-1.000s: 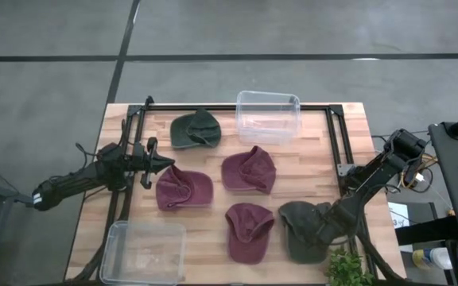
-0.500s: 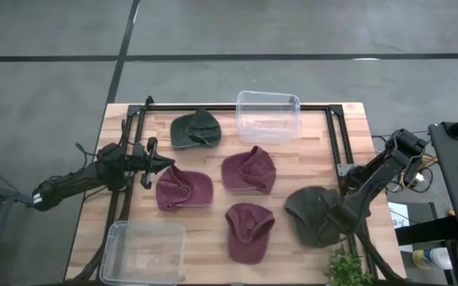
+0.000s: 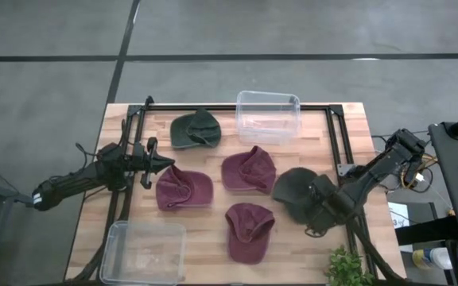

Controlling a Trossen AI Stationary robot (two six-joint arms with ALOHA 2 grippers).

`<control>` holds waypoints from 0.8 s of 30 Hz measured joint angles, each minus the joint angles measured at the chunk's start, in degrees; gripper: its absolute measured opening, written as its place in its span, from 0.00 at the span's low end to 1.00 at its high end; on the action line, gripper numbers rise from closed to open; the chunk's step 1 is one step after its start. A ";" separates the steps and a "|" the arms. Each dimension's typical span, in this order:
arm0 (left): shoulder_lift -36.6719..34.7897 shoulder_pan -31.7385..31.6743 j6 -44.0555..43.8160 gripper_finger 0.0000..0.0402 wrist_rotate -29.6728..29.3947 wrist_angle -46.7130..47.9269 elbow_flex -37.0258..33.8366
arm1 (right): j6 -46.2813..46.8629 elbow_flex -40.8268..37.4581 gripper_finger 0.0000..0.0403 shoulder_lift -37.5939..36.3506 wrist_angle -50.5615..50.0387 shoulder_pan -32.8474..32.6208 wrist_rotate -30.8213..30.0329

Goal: Pick & Place hat
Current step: Put the bottom gray cap into the top transparent bin

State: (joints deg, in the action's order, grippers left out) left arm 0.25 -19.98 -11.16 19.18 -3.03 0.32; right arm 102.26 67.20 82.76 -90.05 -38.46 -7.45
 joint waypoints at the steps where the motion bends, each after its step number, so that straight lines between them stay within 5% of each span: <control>1: 0.00 0.00 0.00 0.00 0.00 0.00 0.00 | -1.28 0.10 0.03 0.13 0.01 0.91 -0.30; 8: 0.00 -0.01 -0.01 0.00 0.00 0.00 0.00 | -13.85 1.75 0.03 0.88 -0.01 6.16 -4.16; 24: 0.00 0.00 0.00 0.00 0.00 0.00 0.00 | -42.51 12.51 0.03 0.88 0.03 16.97 -25.55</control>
State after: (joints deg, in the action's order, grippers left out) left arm 0.25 -19.98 -11.16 19.18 -3.03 0.32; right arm 59.75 79.71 83.64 -90.02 -21.49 -33.00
